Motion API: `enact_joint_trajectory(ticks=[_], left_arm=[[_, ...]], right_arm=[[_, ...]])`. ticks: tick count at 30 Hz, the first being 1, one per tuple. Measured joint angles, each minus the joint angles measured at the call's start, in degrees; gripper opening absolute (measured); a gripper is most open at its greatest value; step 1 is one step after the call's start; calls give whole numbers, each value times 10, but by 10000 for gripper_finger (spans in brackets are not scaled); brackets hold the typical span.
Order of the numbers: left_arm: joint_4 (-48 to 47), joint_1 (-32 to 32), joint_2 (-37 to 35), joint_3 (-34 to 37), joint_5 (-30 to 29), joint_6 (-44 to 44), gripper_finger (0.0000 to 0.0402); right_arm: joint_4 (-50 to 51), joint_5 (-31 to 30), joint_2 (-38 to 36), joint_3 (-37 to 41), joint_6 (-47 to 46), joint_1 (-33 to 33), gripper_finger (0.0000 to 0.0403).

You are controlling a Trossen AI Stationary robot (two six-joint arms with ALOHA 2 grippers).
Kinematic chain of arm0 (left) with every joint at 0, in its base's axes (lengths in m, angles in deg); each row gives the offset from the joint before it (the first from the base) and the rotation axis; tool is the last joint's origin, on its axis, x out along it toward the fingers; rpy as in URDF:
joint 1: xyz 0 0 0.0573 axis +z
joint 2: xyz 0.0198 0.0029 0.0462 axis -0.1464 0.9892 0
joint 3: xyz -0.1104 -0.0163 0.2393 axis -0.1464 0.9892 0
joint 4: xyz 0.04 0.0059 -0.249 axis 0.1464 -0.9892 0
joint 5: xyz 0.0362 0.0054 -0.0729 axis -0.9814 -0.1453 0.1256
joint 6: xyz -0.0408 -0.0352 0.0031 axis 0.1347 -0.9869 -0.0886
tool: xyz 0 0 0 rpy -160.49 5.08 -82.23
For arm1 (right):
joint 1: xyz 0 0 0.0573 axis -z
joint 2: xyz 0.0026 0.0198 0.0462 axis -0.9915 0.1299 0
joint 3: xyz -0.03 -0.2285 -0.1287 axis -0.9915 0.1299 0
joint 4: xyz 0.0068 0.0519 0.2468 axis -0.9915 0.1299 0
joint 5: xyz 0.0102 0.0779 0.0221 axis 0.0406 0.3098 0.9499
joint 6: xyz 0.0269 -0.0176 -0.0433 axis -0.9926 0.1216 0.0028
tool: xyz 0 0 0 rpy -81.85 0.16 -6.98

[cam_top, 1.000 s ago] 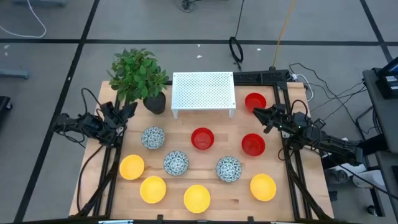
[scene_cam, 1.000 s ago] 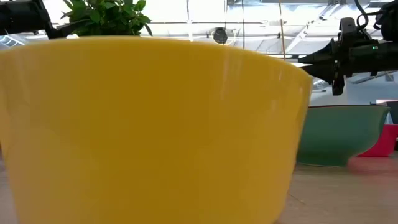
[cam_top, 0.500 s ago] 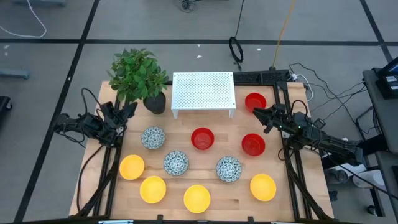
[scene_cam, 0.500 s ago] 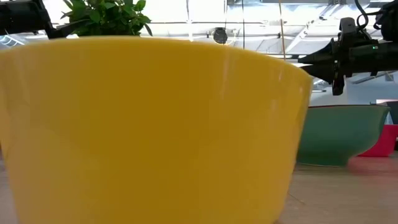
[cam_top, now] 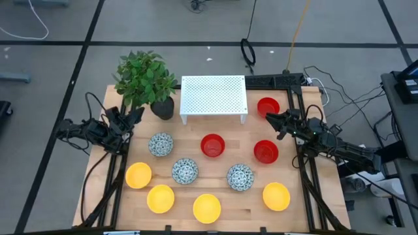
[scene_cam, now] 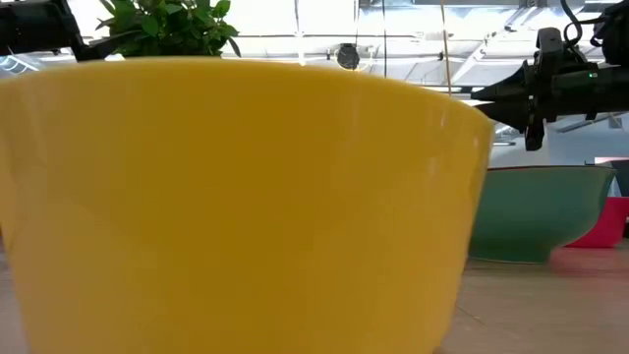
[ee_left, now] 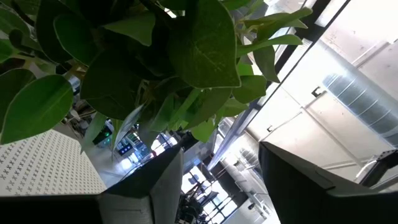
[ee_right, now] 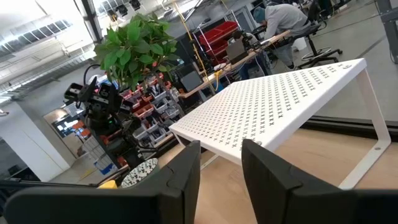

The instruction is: Pick & Place Mini bowls

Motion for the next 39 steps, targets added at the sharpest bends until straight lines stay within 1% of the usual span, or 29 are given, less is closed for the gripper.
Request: enact_joint_trajectory(ticks=[16,28,37,39], left_arm=[[0,0,0,0,0,0,214],[0,0,0,0,0,0,214],[0,0,0,0,0,0,214],[0,0,0,0,0,0,214]], right_arm=[[-2,-2,0,0,0,0,105],[-62,0,0,0,0,0,105],[-69,0,0,0,-1,0,105],[-69,1,0,0,-16,0,105]])
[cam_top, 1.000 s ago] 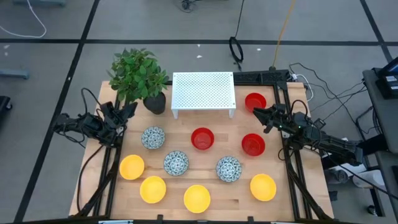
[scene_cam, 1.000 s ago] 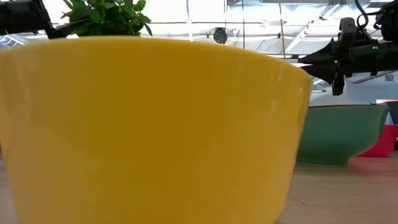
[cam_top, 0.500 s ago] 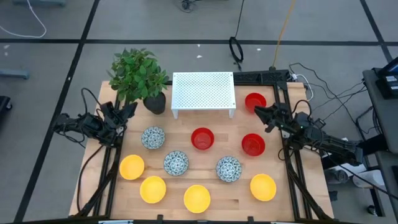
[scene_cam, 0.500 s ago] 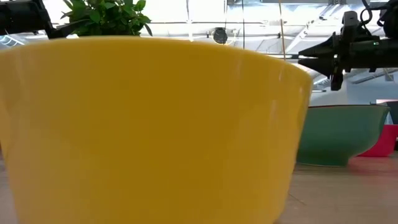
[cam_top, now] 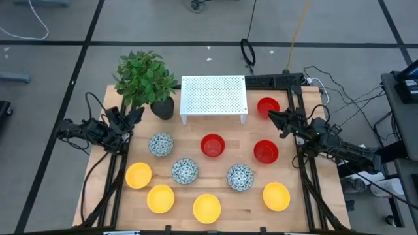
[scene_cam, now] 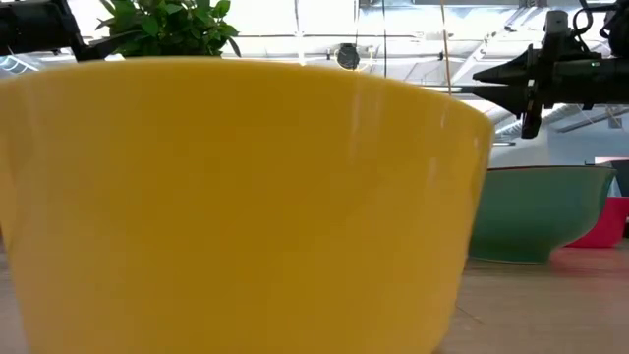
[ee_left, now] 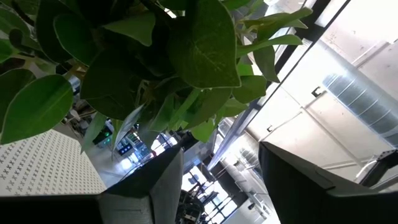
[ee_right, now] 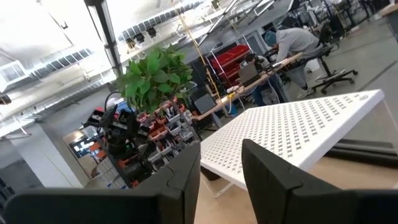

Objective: Pick & Place Mini bowls
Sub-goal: Put the red bowl on the shelf

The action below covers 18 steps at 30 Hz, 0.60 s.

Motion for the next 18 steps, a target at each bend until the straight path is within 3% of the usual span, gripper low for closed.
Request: enact_joint_trajectory(ticks=[6,18], left_arm=[[0,0,0,0,0,0,214],[0,0,0,0,0,-3,214]], right_arm=[[0,1,0,0,-59,0,105],[1,1,0,0,-52,0,105]])
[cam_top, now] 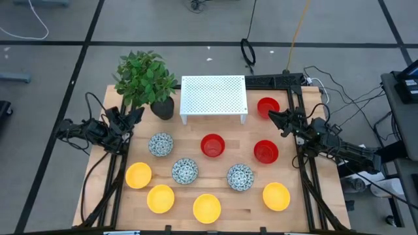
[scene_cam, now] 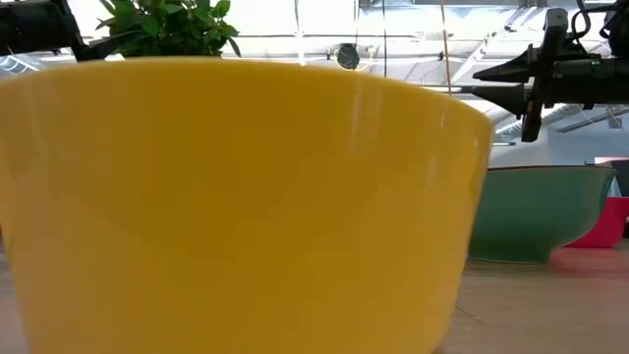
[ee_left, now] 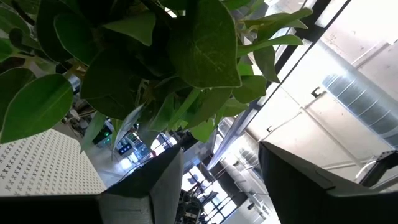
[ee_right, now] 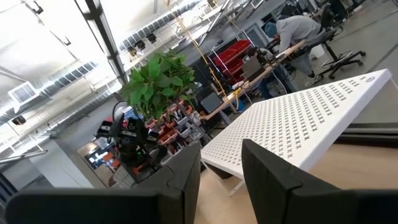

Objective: Pick & Place Mini bowls
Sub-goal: Put the red bowl on the shelf

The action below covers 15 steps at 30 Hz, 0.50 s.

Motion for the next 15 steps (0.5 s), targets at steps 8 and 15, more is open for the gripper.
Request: enact_joint_trajectory(ticks=[8,15], left_arm=[[0,0,0,0,-1,3,214],[-8,0,0,0,-35,63,214]], right_arm=[[0,45,32,0,13,0,105],[15,41,102,-20,15,0,105]])
